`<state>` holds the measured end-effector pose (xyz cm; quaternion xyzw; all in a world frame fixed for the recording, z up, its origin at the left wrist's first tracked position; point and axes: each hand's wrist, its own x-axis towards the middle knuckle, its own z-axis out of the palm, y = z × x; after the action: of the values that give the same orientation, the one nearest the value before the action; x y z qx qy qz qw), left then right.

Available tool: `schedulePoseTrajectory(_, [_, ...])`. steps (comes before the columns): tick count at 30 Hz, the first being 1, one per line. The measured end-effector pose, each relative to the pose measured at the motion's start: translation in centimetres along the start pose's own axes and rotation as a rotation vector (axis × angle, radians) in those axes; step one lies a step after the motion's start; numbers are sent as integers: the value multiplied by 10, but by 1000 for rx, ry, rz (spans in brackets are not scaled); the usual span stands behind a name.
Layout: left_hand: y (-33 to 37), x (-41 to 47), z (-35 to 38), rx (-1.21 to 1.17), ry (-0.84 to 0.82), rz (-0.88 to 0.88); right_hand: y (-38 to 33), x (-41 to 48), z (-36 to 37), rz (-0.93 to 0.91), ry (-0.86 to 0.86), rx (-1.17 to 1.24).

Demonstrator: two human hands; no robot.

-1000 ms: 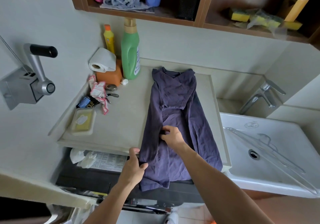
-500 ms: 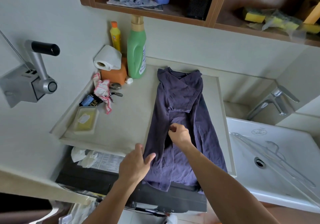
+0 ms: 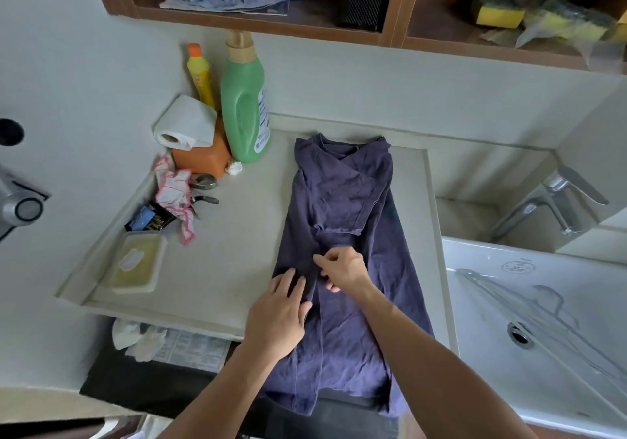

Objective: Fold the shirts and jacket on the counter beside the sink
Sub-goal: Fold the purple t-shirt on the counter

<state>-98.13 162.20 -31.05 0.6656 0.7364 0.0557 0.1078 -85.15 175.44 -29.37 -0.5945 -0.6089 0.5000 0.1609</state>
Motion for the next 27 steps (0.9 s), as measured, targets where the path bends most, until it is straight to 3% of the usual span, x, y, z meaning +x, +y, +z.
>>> schedulePoseTrajectory(5, [8, 10, 2, 107, 57, -4, -2, 25, -39, -370, 372, -280])
schedulePoseTrajectory(7, [6, 13, 8, 100, 43, -15, 7, 38, -52, -476, 427, -418])
schedulePoseTrajectory(12, [0, 25, 15, 104, 32, -30, 42, 58, -44, -369, 254, -789])
schedulePoseTrajectory(18, [-5, 48, 14, 115, 40, -46, 29, 84, -39, -296, 183, -917])
schedulePoseTrajectory(21, [1, 70, 1, 59, 124, -90, 25, 85, -40, -278, 152, -924])
schedulePoseTrajectory(24, [8, 100, -13, -4, 185, 56, 23, 83, -45, -222, 158, -900])
schedulePoseTrajectory(27, [4, 124, -17, 43, 56, 210, 22, 86, -53, -138, 190, -875])
